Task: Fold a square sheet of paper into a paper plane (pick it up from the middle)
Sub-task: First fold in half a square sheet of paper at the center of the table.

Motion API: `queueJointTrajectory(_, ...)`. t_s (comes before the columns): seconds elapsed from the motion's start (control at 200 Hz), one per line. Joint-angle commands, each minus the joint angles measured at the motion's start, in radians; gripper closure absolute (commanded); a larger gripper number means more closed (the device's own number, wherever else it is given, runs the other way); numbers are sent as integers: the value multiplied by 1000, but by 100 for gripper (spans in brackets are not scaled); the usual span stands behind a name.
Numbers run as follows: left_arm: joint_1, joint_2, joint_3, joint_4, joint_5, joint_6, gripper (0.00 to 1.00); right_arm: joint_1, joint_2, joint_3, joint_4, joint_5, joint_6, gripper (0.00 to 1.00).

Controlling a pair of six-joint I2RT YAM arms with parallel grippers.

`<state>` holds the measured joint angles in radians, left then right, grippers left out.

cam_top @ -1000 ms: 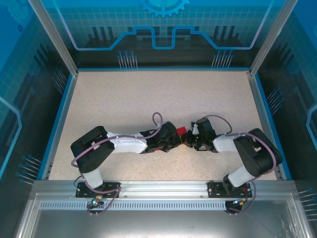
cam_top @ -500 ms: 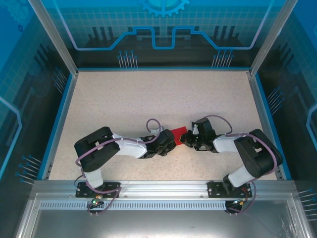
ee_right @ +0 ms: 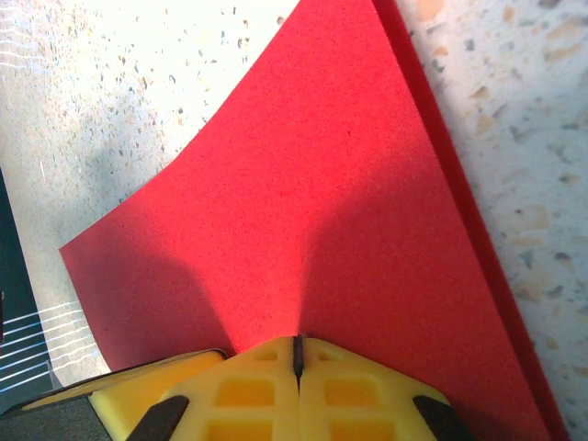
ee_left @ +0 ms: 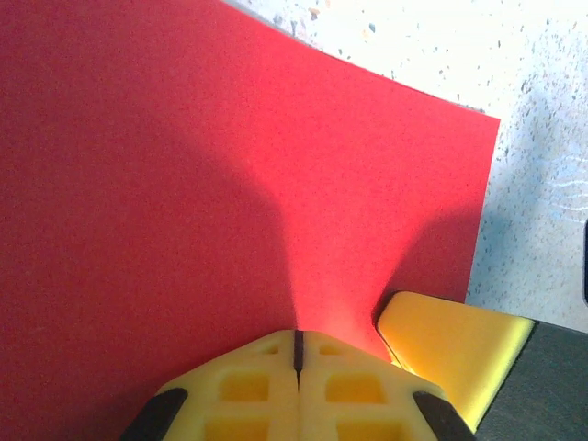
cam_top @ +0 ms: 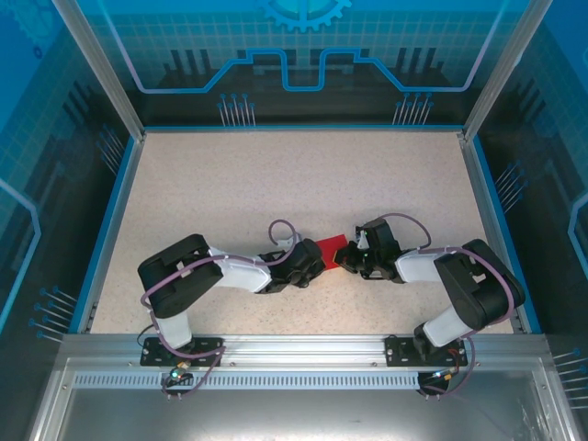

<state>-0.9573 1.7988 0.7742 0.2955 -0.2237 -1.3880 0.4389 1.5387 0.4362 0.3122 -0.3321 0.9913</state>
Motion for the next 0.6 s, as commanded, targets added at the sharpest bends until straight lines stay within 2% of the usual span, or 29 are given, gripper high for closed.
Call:
queueJointTrajectory(0.0, 6, -18, -71, -90, -56, -48, 100, 6, 57, -48, -137, 91, -13, 96)
queueJointTrajectory(0.25, 6, -109, -179, -236, -107, -134, 100, -14, 109, -50, -167, 126, -19, 96)
queueJointTrajectory(0.595, 6, -169, -281, -326, -155, -204, 100, -41, 152, -59, -156, 138, -27, 96)
